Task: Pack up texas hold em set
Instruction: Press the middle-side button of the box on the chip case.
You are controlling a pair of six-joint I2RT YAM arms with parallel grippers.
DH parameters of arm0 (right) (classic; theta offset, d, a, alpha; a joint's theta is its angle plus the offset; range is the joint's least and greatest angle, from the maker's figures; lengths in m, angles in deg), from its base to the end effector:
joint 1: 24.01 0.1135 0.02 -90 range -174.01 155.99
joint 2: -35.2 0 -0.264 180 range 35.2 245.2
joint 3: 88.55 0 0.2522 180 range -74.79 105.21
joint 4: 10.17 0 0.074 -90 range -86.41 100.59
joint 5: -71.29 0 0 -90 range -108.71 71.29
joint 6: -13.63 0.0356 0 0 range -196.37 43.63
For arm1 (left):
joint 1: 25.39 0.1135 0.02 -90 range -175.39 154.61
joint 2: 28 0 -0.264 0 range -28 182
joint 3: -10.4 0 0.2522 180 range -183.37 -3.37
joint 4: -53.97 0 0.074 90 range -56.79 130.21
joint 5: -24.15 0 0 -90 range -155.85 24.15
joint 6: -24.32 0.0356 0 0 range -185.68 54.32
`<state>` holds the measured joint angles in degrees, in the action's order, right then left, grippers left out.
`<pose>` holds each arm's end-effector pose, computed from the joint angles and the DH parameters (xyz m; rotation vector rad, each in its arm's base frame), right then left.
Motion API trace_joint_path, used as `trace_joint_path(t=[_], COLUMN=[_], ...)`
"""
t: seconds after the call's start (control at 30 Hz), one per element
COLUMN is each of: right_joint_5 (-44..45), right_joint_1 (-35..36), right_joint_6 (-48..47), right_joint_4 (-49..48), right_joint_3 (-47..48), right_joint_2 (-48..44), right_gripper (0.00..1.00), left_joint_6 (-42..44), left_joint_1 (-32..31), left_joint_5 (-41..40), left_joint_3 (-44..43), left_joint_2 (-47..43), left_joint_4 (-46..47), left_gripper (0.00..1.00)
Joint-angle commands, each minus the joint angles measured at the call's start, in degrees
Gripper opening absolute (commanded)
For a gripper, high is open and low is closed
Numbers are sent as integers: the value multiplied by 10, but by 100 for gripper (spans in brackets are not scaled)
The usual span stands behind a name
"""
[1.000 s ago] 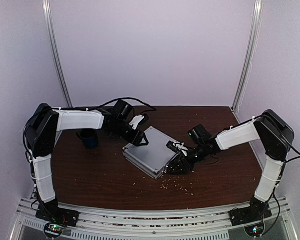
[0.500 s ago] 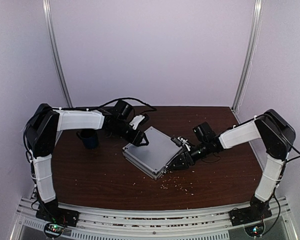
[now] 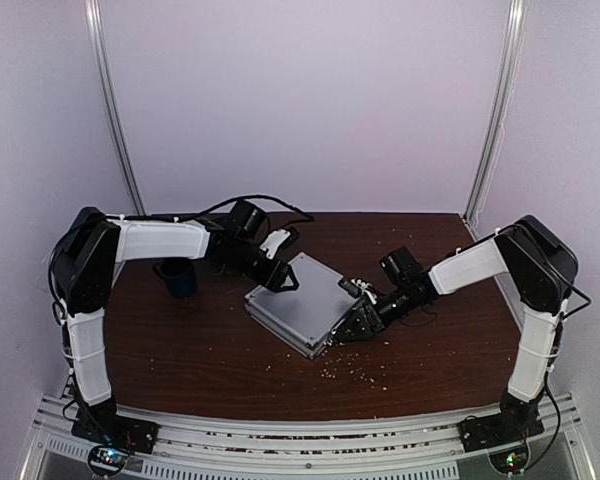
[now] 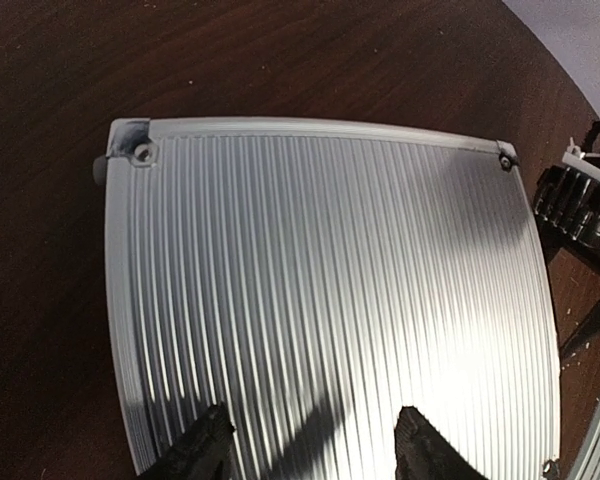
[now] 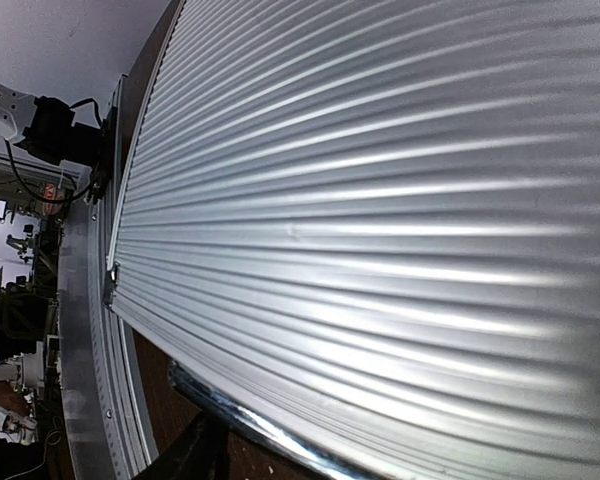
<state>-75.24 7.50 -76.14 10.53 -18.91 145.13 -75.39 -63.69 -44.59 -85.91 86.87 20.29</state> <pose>0.2810 0.2071 0.1167 -1.0251 2.3508 1.4934 0.3340 -0.2802 0.1880 0.7952 2.4522 -0.7990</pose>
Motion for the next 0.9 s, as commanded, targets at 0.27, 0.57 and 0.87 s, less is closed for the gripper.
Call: trace_joint_path(t=[0.27, 0.57, 0.87], right_joint_5=[28, -5, -8], right_joint_1=[-3, -3, -3], right_joint_6=[-10, -4, -9], right_joint_4=[10, 23, 51], right_joint_3=[2, -9, -2], right_joint_2=[-12, -51, -41], right_gripper=[53, 53, 52], left_joint_6=[2, 2, 2], left_joint_1=[-3, -3, -3], left_joint_5=[-4, -6, -7], left_joint_3=[19, 18, 17], left_joint_2=[40, 41, 43], left_joint_4=[-59, -59, -60], left_gripper=[57, 57, 56])
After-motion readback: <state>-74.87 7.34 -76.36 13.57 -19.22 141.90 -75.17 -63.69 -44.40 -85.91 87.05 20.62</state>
